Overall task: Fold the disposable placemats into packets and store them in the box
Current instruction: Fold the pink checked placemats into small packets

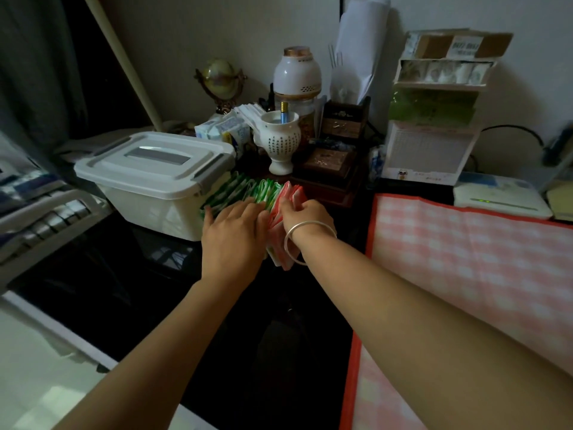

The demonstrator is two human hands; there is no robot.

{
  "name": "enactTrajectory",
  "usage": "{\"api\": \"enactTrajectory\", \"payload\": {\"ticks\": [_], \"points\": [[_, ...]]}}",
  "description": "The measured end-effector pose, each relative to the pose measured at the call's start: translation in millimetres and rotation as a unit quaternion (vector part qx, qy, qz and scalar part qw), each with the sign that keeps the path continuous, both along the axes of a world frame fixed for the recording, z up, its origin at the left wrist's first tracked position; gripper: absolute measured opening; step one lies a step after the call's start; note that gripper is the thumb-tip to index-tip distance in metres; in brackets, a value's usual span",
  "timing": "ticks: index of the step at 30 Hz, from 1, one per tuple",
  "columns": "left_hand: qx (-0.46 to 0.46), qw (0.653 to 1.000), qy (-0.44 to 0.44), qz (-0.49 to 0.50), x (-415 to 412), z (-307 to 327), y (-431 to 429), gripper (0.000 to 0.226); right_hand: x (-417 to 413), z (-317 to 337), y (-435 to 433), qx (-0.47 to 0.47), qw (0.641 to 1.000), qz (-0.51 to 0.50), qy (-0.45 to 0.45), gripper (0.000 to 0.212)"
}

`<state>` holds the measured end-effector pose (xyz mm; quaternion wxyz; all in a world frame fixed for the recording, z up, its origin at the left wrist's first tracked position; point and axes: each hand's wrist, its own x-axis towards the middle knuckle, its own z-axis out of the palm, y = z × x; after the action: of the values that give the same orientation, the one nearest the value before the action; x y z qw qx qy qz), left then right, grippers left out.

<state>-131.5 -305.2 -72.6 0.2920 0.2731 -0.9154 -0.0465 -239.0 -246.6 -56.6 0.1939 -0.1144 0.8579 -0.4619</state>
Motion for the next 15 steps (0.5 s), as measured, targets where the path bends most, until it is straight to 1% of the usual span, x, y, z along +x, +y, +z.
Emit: {"api": "enactTrajectory", "payload": {"ticks": [2, 4, 6, 8, 12, 13, 15], "points": [[0.01, 1.0, -0.016, 0.004, 2.0, 1.1, 1.2, 0.068, 1.3, -2.4, -4.5, -0.049, 0.997, -0.001, -0.059, 0.066], [-0.01, 0.999, -0.044, 0.006, 4.9, -1.3, 0.8, 0.074, -4.1, -7.8, -11.4, -0.073, 0.993, 0.007, -0.097, 0.064], [-0.039, 0.996, -0.073, -0.014, 9.2, -8.2, 1.6, 0.07, -9.7, -8.3, -13.1, -0.087, 0.988, 0.018, -0.128, 0.059], [-0.066, 0.992, -0.104, -0.018, 11.4, -13.2, 1.5, 0.072, -10.4, -0.3, -9.1, -0.099, 0.979, 0.025, -0.174, 0.053], [-0.093, 0.987, -0.131, 0.001, 9.0, -15.0, -0.6, 0.066, -18.1, 3.4, 2.3, -0.165, 0.952, 0.044, -0.253, 0.027], [-0.094, 0.987, -0.13, 0.003, 8.3, -14.9, -0.7, 0.063, -20.8, 1.5, 4.7, -0.178, 0.947, 0.049, -0.264, 0.027], [-0.097, 0.988, -0.124, 0.005, 7.7, -15.5, 0.2, 0.06, -23.8, -0.3, 11.8, -0.196, 0.941, 0.067, -0.266, 0.037]]}}
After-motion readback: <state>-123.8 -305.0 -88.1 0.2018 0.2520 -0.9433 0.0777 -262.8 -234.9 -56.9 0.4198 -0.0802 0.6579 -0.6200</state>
